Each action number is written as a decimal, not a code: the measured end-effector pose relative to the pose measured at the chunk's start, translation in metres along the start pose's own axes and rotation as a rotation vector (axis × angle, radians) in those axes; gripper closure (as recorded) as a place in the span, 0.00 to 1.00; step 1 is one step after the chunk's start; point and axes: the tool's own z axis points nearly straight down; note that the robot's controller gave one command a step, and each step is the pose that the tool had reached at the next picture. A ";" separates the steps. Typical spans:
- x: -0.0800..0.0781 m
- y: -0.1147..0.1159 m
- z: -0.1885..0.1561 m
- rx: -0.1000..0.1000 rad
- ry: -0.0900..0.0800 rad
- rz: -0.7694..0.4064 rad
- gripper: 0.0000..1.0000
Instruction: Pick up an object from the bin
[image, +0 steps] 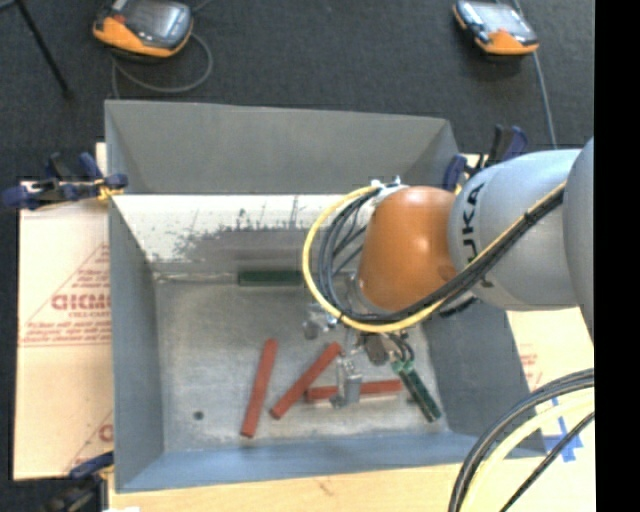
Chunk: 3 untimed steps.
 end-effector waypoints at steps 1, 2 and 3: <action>0.008 -0.004 0.050 0.001 -0.008 -0.133 0.00; 0.008 -0.004 0.050 0.000 -0.008 -0.131 1.00; 0.027 -0.002 -0.111 0.002 -0.015 -0.129 1.00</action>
Offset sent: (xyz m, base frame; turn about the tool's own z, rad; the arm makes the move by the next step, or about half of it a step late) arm -0.0082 -0.0049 -0.0504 -0.1359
